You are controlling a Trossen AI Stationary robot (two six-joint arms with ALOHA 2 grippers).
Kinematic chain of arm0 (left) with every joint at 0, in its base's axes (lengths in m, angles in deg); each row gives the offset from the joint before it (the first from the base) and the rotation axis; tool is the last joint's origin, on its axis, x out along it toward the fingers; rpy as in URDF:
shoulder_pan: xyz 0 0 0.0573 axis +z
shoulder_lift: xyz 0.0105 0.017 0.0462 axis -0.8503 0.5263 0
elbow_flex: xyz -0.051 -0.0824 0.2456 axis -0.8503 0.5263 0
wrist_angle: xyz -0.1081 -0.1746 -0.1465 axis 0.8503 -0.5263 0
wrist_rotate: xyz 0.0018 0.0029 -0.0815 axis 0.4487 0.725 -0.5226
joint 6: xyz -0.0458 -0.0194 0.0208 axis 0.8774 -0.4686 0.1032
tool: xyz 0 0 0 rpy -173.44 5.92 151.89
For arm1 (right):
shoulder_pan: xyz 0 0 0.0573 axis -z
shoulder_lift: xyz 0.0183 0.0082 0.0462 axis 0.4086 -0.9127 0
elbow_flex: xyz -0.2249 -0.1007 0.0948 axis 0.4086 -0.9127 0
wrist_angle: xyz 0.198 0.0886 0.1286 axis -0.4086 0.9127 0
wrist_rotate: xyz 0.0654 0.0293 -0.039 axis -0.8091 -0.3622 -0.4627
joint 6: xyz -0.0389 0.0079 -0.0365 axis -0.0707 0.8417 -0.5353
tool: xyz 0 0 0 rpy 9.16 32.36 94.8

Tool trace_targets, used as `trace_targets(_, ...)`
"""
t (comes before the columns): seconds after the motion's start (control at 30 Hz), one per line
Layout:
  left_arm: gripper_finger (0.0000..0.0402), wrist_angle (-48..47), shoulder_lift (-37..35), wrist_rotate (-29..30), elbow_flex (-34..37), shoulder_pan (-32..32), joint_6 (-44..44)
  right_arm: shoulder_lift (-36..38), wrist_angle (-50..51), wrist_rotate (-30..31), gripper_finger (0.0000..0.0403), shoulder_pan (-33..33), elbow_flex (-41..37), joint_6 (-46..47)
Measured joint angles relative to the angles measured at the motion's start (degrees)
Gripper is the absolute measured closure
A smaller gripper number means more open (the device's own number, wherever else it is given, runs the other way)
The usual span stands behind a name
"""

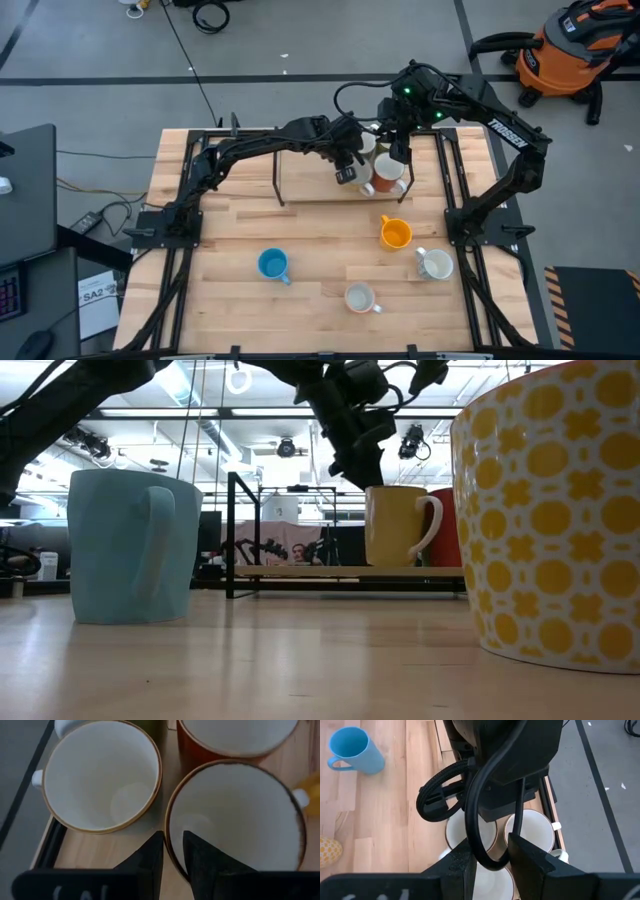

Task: Place coffee mugs
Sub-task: Put the light yellow cup on the shelf aligned with the light blue cup

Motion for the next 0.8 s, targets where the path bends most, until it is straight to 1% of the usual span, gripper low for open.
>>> trace_targets(0.1, 0.0321, 0.88, 0.0, -0.04, 0.0, 0.0, 2.43, -0.02, -0.02, 0.0, 0.0286, 0.0, 0.0, 0.0)
trace_targets(0.67, 0.0321, 0.93, -0.02, 0.0, 0.0, 0.02, 2.74, -0.02, 0.09, 0.0, 0.0286, 0.0, 0.0, 0.0)
trace_targets(0.8, 0.0321, 0.95, -0.02, 0.01, -0.02, 0.02, 4.09, -0.02, 0.09, 0.0, 0.0286, 0.0, 0.0, 0.0)
